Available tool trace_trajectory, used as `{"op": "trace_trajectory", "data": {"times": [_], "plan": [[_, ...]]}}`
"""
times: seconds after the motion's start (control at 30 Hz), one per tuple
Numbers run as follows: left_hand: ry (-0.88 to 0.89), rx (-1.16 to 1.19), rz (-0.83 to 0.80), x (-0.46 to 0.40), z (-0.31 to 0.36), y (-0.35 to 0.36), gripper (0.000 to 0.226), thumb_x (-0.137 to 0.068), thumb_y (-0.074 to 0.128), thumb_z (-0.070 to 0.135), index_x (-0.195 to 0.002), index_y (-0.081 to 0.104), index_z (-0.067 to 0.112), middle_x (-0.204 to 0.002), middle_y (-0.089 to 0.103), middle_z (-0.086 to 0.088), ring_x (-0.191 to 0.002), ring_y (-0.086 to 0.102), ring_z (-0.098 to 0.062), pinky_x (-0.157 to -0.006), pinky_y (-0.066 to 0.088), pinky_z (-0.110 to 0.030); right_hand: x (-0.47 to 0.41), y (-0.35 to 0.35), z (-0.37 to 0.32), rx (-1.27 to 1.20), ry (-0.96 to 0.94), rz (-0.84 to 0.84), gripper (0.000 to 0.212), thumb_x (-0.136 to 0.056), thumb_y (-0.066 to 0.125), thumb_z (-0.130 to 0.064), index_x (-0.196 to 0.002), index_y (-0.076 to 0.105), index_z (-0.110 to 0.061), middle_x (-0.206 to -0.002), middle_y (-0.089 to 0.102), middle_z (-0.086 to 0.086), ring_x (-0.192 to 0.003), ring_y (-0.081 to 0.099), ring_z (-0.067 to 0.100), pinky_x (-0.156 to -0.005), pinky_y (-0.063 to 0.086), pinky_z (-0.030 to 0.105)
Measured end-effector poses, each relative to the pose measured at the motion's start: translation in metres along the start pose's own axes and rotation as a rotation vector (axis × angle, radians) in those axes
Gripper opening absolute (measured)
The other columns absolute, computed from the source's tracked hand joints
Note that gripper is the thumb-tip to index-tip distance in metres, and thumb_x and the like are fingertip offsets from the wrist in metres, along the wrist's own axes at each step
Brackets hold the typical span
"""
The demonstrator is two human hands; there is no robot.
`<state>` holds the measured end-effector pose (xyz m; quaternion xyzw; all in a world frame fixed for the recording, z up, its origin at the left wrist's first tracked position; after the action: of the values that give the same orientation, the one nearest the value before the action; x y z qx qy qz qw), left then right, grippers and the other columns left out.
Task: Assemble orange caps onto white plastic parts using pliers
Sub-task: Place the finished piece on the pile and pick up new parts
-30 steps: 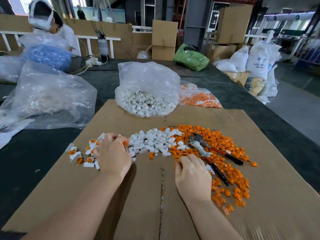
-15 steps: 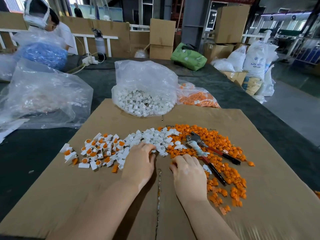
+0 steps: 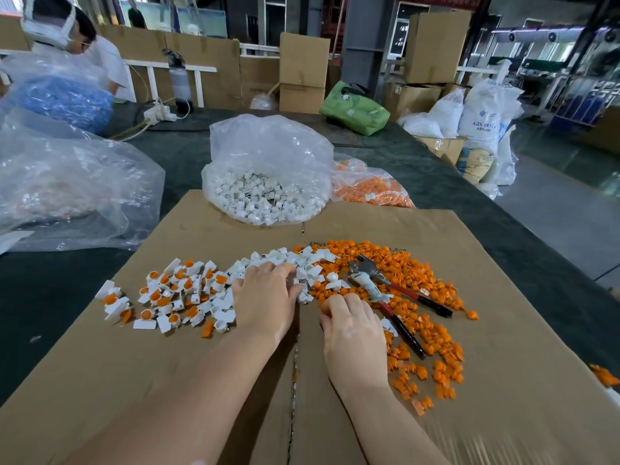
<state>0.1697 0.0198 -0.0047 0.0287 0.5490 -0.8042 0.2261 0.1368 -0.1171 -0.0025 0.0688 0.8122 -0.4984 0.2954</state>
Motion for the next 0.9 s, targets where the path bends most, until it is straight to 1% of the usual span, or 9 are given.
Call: {"op": "trace_trajectory", "data": {"times": [0.13, 0.27, 0.33, 0.4, 0.5, 0.6, 0.7, 0.8, 0.9], "plan": [[0.004, 0.050, 0.021, 0.002, 0.004, -0.003, 0.017, -0.089, 0.057, 0.038, -0.104, 0.060, 0.033, -0.104, 0.059, 0.010, -0.106, 0.043, -0.015, -0.078, 0.018, -0.029, 0.000, 0.000, 0.001, -0.020, 0.007, -0.004, 0.014, -0.078, 0.074, -0.007, -0.076, 0.061, -0.010, -0.074, 0.057, 0.004, -0.065, 0.056, 0.022, -0.056, 0.051, 0.036], [-0.010, 0.081, 0.021, 0.004, 0.005, -0.004, 0.016, -0.087, 0.060, 0.037, -0.103, 0.061, 0.033, -0.105, 0.057, 0.011, -0.107, 0.042, -0.014, -0.077, 0.015, -0.028, 0.001, 0.002, 0.002, -0.036, 0.020, -0.020, 0.008, -0.084, 0.068, -0.011, -0.080, 0.061, -0.010, -0.077, 0.058, 0.004, -0.069, 0.055, 0.022, -0.061, 0.051, 0.036], [0.006, 0.073, 0.010, 0.004, 0.006, -0.004, 0.014, -0.088, 0.061, 0.036, -0.102, 0.062, 0.033, -0.104, 0.057, 0.011, -0.106, 0.043, -0.014, -0.077, 0.017, -0.028, 0.001, 0.002, 0.002, -0.039, 0.023, -0.024, 0.007, -0.085, 0.068, -0.012, -0.081, 0.062, -0.010, -0.079, 0.058, 0.004, -0.071, 0.056, 0.022, -0.063, 0.051, 0.035], [0.029, 0.099, -0.005, 0.004, 0.005, -0.004, 0.014, -0.088, 0.062, 0.033, -0.102, 0.062, 0.031, -0.100, 0.058, 0.010, -0.103, 0.047, -0.015, -0.080, 0.025, -0.028, 0.001, 0.002, 0.003, -0.050, 0.030, -0.024, 0.006, -0.085, 0.068, -0.011, -0.082, 0.062, -0.010, -0.079, 0.059, 0.004, -0.072, 0.057, 0.022, -0.064, 0.051, 0.035], [0.054, 0.298, 0.009, 0.007, 0.004, -0.007, 0.024, -0.087, 0.066, 0.021, -0.111, 0.063, 0.022, -0.090, 0.054, 0.008, -0.091, 0.054, -0.014, -0.084, 0.043, -0.028, 0.001, 0.002, 0.004, -0.084, 0.032, -0.017, 0.005, -0.085, 0.067, -0.011, -0.084, 0.063, -0.009, -0.080, 0.060, 0.004, -0.073, 0.057, 0.022, -0.065, 0.051, 0.036], [0.084, 0.381, 0.019, 0.013, 0.007, -0.011, 0.039, -0.089, 0.063, 0.019, -0.128, 0.056, 0.018, -0.089, 0.047, 0.011, -0.076, 0.050, -0.004, -0.074, 0.037, -0.014, 0.000, 0.001, 0.004, -0.120, 0.029, 0.001, 0.005, -0.085, 0.067, -0.010, -0.083, 0.062, -0.009, -0.080, 0.061, 0.004, -0.073, 0.058, 0.021, -0.066, 0.051, 0.037], [0.112, 0.415, -0.032, 0.021, 0.011, -0.012, 0.039, -0.093, 0.057, 0.018, -0.132, 0.053, 0.019, -0.085, 0.038, 0.014, -0.074, 0.047, -0.003, -0.072, 0.035, -0.009, 0.000, 0.000, 0.004, -0.134, 0.016, 0.016, 0.007, -0.085, 0.067, -0.011, -0.081, 0.061, -0.010, -0.078, 0.060, 0.003, -0.072, 0.057, 0.021, -0.064, 0.051, 0.037], [0.093, 0.491, -0.079, 0.030, 0.010, -0.011, 0.029, -0.092, 0.057, 0.012, -0.118, 0.060, 0.024, -0.089, 0.042, 0.012, -0.079, 0.048, -0.002, -0.071, 0.034, 0.001, 0.000, -0.001, 0.004, -0.138, 0.013, 0.015, 0.008, -0.086, 0.067, -0.011, -0.081, 0.061, -0.011, -0.078, 0.059, 0.002, -0.071, 0.056, 0.021, -0.064, 0.049, 0.038], [0.030, 0.594, -0.106, 0.036, 0.009, -0.010, 0.018, -0.089, 0.062, 0.012, -0.097, 0.059, 0.028, -0.094, 0.057, 0.012, -0.084, 0.053, -0.001, -0.069, 0.036, 0.001, 0.000, 0.000, 0.005, -0.139, 0.024, 0.020, 0.008, -0.085, 0.067, -0.010, -0.080, 0.061, -0.012, -0.077, 0.060, 0.001, -0.071, 0.056, 0.021, -0.064, 0.048, 0.038]]}}
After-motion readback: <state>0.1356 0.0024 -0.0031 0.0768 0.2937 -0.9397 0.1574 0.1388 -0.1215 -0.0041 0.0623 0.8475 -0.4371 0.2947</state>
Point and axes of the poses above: each hand's wrist, its own x-axis away from the middle knuckle, its own y-axis out of the palm, z = x × y, the point moved 4 cm from there along -x, towards the middle knuckle
